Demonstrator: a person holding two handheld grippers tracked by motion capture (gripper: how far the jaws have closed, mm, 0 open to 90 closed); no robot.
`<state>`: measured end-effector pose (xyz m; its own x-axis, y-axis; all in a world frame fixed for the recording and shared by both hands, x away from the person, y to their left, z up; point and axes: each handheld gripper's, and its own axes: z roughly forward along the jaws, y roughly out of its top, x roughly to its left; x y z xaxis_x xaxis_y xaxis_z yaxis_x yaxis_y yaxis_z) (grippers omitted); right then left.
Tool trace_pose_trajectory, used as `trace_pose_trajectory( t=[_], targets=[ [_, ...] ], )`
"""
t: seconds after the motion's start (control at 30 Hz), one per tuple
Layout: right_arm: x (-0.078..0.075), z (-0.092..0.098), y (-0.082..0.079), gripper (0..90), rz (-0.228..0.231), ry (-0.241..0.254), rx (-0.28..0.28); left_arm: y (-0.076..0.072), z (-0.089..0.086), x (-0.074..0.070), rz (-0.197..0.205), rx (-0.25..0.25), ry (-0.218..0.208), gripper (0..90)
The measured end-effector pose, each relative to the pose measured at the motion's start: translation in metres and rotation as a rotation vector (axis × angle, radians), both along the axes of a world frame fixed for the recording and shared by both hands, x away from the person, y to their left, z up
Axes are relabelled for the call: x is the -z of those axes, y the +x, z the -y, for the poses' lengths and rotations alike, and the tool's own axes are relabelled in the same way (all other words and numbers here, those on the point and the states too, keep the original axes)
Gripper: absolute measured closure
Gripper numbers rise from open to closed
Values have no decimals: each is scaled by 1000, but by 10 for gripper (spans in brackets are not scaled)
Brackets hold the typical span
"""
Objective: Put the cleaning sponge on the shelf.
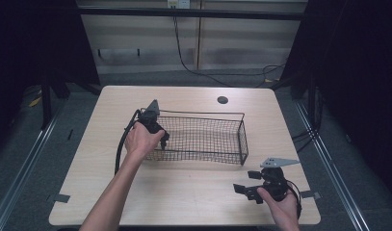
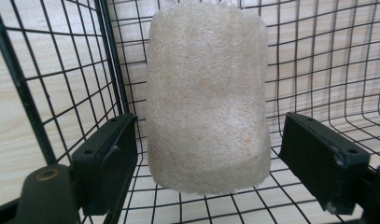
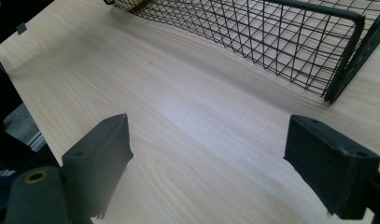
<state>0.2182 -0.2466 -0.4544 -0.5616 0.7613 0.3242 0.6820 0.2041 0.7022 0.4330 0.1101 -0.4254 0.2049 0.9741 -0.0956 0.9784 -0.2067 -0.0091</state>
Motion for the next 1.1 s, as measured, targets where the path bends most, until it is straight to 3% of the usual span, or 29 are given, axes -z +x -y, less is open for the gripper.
trace_pose_trajectory(
  t=[0.1, 0.53, 0.67, 0.77, 0.83, 1.1],
  targets=[
    [0, 0, 0, 139, 0, 0, 1, -1, -2, -3, -2, 15, -29, 185],
    [0, 0, 0, 139, 0, -2, 0, -4, -12, -22, 79, 55, -128, 188],
    [0, 0, 0, 139, -1, -2, 1, -6, -15, -27, 88, 87, -158, 188],
    [0, 0, 0, 139, -1, -2, 0, -8, -17, -33, 121, 116, -191, 188],
    [1, 0, 0, 139, 1, -2, -1, -10, -20, -36, 150, 137, -236, 184],
    [1, -1, 1, 139, -4, 0, 2, -14, -31, -47, 200, 222, -313, 184]
  ],
)
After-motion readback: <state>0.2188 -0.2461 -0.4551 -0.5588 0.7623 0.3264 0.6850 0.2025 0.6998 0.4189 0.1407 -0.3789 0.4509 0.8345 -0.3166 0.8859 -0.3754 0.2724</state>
